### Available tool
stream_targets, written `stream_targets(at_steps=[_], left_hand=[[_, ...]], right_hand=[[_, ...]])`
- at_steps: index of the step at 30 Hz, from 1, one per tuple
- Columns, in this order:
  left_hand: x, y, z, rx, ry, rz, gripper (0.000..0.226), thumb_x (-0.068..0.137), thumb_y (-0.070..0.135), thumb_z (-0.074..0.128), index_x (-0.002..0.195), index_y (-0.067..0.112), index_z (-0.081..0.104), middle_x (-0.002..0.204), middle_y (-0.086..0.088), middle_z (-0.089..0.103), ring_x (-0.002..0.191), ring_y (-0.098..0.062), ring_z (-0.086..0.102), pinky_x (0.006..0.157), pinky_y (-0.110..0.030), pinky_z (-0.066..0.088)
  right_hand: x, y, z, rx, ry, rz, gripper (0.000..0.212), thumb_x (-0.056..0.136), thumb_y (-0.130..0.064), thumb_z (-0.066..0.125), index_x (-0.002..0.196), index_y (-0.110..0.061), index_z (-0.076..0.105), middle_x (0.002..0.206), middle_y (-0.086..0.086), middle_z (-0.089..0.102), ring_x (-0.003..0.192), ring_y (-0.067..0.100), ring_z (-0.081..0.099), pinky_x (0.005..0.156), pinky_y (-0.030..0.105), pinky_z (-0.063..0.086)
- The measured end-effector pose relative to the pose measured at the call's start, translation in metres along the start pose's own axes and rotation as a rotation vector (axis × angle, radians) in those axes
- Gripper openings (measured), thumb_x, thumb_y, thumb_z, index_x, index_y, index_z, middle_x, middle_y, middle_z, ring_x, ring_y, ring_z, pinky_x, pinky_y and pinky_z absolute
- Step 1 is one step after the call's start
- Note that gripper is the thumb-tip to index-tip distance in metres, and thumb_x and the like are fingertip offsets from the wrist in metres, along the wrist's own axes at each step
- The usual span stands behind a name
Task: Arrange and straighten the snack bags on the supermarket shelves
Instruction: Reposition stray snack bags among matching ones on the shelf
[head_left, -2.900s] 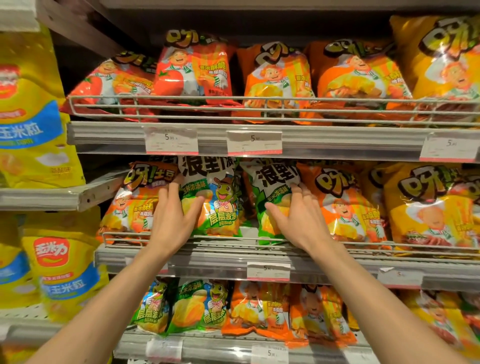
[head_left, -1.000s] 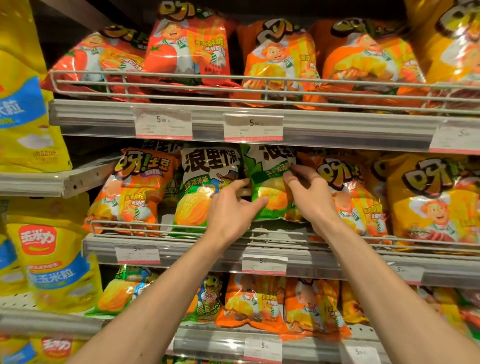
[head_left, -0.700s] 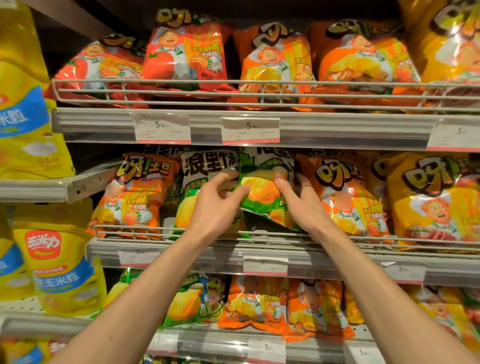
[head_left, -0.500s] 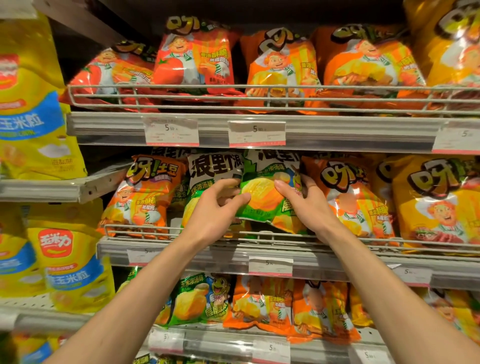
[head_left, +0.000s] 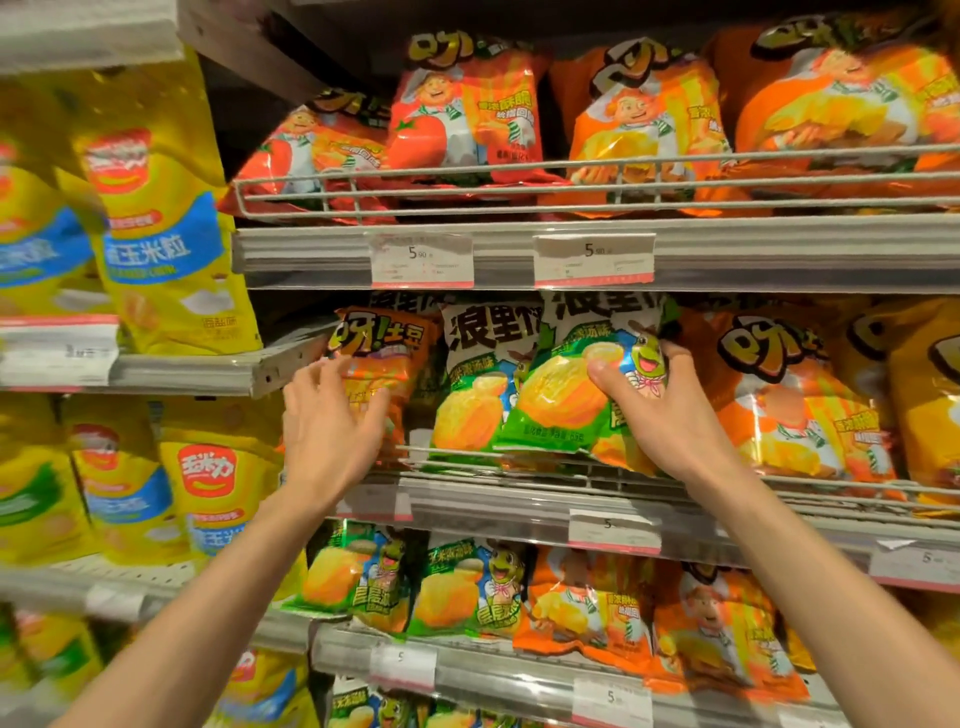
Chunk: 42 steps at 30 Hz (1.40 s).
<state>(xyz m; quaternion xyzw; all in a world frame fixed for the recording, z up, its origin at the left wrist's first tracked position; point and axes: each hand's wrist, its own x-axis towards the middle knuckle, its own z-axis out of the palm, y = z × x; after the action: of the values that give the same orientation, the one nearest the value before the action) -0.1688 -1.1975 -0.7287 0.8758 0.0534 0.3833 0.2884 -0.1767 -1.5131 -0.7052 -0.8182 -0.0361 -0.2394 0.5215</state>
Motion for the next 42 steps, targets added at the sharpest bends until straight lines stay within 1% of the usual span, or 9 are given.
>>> stream_targets(at_steps=[3, 7, 11, 14, 18, 23, 27, 29, 42], left_hand=[[0.003, -0.021, 0.003, 0.167, -0.095, -0.111, 0.076, 0.095, 0.062, 0.053, 0.152, 0.014, 0.037, 0.152, -0.023, 0.04, 0.14, -0.041, 0.036, 0.114, -0.055, 0.034], [0.008, -0.027, 0.006, 0.118, -0.161, -0.224, 0.097, 0.084, 0.083, 0.048, 0.155, 0.021, 0.026, 0.153, -0.02, 0.042, 0.139, -0.043, 0.04, 0.113, -0.059, 0.035], [0.016, -0.021, 0.004, 0.121, -0.147, -0.251, 0.118, 0.071, 0.09, 0.057, 0.153, 0.01, 0.034, 0.151, -0.023, 0.04, 0.141, -0.042, 0.035, 0.114, -0.055, 0.033], [0.023, -0.024, 0.008, 0.034, -0.212, -0.254, 0.109, 0.074, 0.092, 0.05, 0.15, 0.016, 0.035, 0.147, -0.021, 0.042, 0.138, -0.041, 0.04, 0.114, -0.056, 0.036], [0.023, -0.03, 0.007, -0.034, -0.234, -0.196, 0.085, 0.086, 0.081, 0.049, 0.144, 0.02, 0.035, 0.127, -0.01, 0.064, 0.112, -0.035, 0.062, 0.098, -0.05, 0.05], [0.02, -0.02, 0.004, 0.038, -0.021, -0.112, 0.081, 0.089, 0.075, 0.052, 0.147, 0.019, 0.041, 0.128, -0.009, 0.068, 0.115, -0.035, 0.065, 0.094, -0.049, 0.054], [0.018, -0.013, 0.002, 0.095, 0.072, -0.049, 0.079, 0.085, 0.082, 0.042, 0.135, 0.022, 0.052, 0.115, -0.006, 0.072, 0.104, -0.031, 0.068, 0.085, -0.049, 0.057], [0.023, -0.005, 0.0, 0.146, 0.12, -0.014, 0.074, 0.088, 0.077, 0.047, 0.133, 0.019, 0.056, 0.114, -0.009, 0.072, 0.103, -0.034, 0.068, 0.085, -0.048, 0.056], [0.017, -0.002, -0.036, 0.168, 0.217, 0.045, 0.07, 0.09, 0.073, 0.053, 0.135, 0.02, 0.053, 0.119, -0.008, 0.069, 0.108, -0.034, 0.065, 0.081, -0.046, 0.054]], right_hand=[[-0.003, -0.001, 0.005, -0.012, -0.03, -0.018, 0.09, 0.084, -0.066, 0.066, 0.151, -0.023, 0.025, 0.121, -0.005, 0.063, 0.107, 0.015, 0.064, 0.097, 0.039, 0.053], [-0.003, -0.002, 0.007, -0.025, -0.039, -0.016, 0.09, 0.083, -0.069, 0.064, 0.151, -0.025, 0.025, 0.121, -0.005, 0.063, 0.106, 0.016, 0.064, 0.095, 0.04, 0.053], [-0.003, -0.002, 0.005, -0.031, -0.054, -0.008, 0.089, 0.083, -0.069, 0.063, 0.151, -0.027, 0.025, 0.117, -0.008, 0.064, 0.103, 0.014, 0.065, 0.089, 0.036, 0.053], [-0.002, -0.001, 0.005, -0.033, -0.053, 0.003, 0.09, 0.081, -0.072, 0.062, 0.15, -0.026, 0.026, 0.118, -0.006, 0.064, 0.103, 0.015, 0.066, 0.09, 0.039, 0.055], [0.0, 0.005, 0.006, -0.028, -0.041, 0.009, 0.092, 0.078, -0.076, 0.062, 0.148, -0.025, 0.03, 0.116, -0.006, 0.065, 0.102, 0.015, 0.068, 0.092, 0.044, 0.057], [0.002, 0.008, 0.008, -0.027, -0.025, 0.011, 0.087, 0.081, -0.074, 0.062, 0.146, -0.023, 0.033, 0.111, -0.009, 0.066, 0.099, 0.013, 0.068, 0.088, 0.042, 0.058], [0.003, 0.011, 0.008, -0.026, -0.021, 0.014, 0.088, 0.078, -0.077, 0.061, 0.143, -0.023, 0.036, 0.112, -0.007, 0.066, 0.101, 0.015, 0.067, 0.091, 0.045, 0.057], [0.002, 0.011, 0.008, -0.022, -0.015, 0.017, 0.088, 0.079, -0.077, 0.061, 0.143, -0.023, 0.036, 0.113, -0.006, 0.066, 0.101, 0.015, 0.067, 0.09, 0.043, 0.056], [0.002, 0.008, 0.007, 0.013, -0.03, 0.024, 0.079, 0.082, -0.072, 0.063, 0.14, -0.024, 0.039, 0.111, -0.01, 0.064, 0.101, 0.012, 0.065, 0.091, 0.04, 0.055]])
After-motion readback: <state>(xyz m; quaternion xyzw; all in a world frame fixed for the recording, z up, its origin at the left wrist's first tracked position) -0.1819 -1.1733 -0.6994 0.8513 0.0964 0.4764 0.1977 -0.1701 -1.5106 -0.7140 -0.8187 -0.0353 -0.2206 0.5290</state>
